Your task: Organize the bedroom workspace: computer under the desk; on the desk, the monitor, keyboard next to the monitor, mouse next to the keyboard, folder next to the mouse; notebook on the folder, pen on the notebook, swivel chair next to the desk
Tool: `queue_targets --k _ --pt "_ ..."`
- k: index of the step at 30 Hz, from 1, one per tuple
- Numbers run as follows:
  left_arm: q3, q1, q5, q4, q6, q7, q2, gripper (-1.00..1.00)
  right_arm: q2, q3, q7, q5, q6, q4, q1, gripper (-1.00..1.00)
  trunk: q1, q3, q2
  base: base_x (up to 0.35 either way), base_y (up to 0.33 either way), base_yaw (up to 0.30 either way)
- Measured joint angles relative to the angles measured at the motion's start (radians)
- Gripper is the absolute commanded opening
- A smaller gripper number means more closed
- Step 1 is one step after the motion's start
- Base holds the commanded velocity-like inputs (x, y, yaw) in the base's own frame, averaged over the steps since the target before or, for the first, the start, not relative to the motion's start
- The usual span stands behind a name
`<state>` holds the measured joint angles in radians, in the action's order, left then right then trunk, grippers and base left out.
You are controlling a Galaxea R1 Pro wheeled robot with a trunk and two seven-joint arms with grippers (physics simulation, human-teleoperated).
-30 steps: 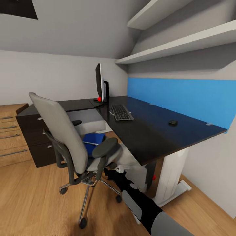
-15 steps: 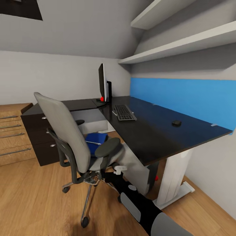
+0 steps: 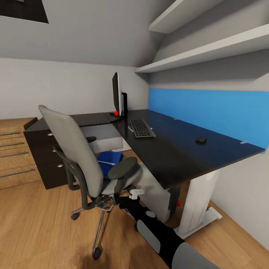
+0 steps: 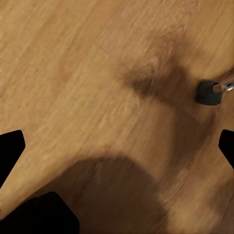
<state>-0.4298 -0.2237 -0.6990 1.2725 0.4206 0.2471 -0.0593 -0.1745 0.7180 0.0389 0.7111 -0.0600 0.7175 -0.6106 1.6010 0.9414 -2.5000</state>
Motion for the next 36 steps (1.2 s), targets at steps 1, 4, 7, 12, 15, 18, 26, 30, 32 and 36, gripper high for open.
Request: queue_targets --k 1,4,7,12,15,18,26,30,32,36 --pt "0.000 0.000 0.001 -0.001 0.000 0.000 0.000 1.00 0.000 0.000 0.000 0.000 0.000 0.000 0.000 1.00 0.000 0.000 0.000 0.039 0.000 0.000" --pt "-0.001 0.000 0.002 -0.003 -0.001 0.000 0.000 1.00 0.000 -0.001 0.000 -0.001 0.000 0.000 0.000 1.00 0.000 0.000 0.000 0.092 0.035 0.000" --pt "0.000 0.000 0.004 -0.004 -0.001 0.001 -0.001 1.00 0.000 0.001 -0.001 -0.001 0.000 0.001 0.000 1.00 0.000 0.000 0.000 0.163 0.090 0.000" --pt "-0.001 0.000 0.003 -0.005 -0.001 0.003 0.000 1.00 0.000 0.002 -0.001 -0.001 0.000 0.000 0.000 1.00 0.000 0.000 0.000 0.056 0.032 0.000" --pt "-0.001 0.000 0.002 -0.005 -0.001 0.003 0.000 1.00 0.000 0.005 -0.002 -0.002 0.000 0.000 0.000 1.00 0.000 0.000 0.000 0.017 0.010 0.000" --pt "-0.001 0.000 0.001 -0.005 -0.001 0.004 0.000 1.00 0.000 0.017 -0.004 -0.007 0.000 0.000 0.000 1.00 0.000 0.000 0.000 0.007 0.004 0.000" --pt "-0.002 0.000 0.001 -0.005 -0.001 0.006 0.000 1.00 0.000 0.035 -0.005 -0.016 0.001 0.000 0.000 1.00 0.000 0.000 0.000 0.002 0.001 0.007" --pt "-0.002 0.000 0.001 -0.005 0.000 0.005 0.000 1.00 0.000 0.052 -0.006 -0.018 0.001 0.001 0.000 1.00 0.000 0.000 0.000 0.000 0.000 0.127" --pt "-0.002 0.000 0.001 -0.005 0.000 0.005 0.000 1.00 0.000 0.079 -0.004 -0.022 0.000 0.001 0.000 1.00 0.000 0.000 0.000 0.000 0.000 0.182" --pt "-0.002 0.000 0.001 -0.005 0.000 0.004 0.000 1.00 0.000 0.151 -0.007 -0.026 -0.001 0.007 0.000 1.00 0.000 0.000 0.000 0.000 0.000 0.078"
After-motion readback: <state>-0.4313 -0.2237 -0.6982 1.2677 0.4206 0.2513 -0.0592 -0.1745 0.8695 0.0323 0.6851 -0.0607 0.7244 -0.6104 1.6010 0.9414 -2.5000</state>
